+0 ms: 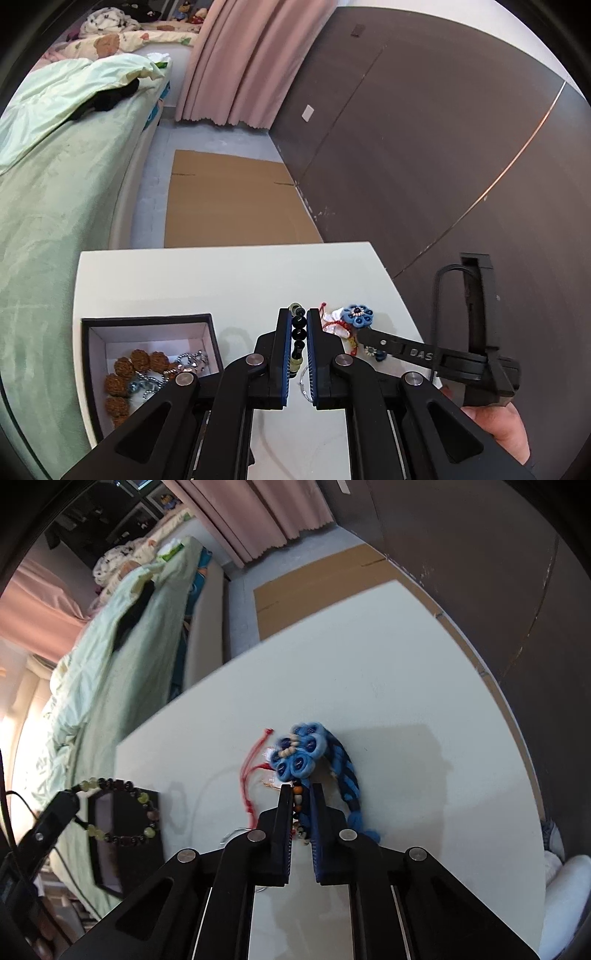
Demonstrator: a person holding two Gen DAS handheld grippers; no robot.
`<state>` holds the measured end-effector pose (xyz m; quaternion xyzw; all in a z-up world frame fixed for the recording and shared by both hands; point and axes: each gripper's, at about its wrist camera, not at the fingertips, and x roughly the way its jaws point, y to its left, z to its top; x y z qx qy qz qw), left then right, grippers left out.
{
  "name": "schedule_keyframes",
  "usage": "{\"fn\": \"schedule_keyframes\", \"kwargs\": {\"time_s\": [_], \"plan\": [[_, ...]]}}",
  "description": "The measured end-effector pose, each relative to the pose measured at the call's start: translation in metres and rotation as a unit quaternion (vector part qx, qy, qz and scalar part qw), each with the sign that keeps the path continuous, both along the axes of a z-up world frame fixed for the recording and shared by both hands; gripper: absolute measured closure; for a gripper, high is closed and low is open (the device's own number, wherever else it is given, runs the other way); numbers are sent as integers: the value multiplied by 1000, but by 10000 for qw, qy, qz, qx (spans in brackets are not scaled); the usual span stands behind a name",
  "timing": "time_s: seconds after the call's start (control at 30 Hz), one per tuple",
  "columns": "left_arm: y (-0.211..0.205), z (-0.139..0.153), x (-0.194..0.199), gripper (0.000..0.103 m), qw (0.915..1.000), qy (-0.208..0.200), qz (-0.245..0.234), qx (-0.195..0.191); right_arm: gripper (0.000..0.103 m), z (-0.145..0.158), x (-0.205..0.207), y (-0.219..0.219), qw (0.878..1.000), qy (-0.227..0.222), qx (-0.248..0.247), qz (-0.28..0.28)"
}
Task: Organize jewelry
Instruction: 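Lift the dark bead bracelet with the left tool while the right tool grasps the blue flower strand, then carry the dark bracelet and blue strand into the black box while opening both tools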
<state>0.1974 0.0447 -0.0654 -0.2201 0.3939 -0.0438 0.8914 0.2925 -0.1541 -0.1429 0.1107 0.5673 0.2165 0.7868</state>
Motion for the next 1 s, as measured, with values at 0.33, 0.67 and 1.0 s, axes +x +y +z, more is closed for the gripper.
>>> {"fn": "schedule_keyframes", "kwargs": {"time_s": [0.33,0.67,1.0], "plan": [[22,20,-27,95,9992,-242,313,-42,93,36,-19,-10,9958,-371,841,-19],[42,17,-42,95,9979,-164,620,40,93,54,-40,22,9898,-595,1250,336],[67,-25,-35,94,9902,949,1028,-57,93,53,-51,51,9883,-543,1300,585]]}}
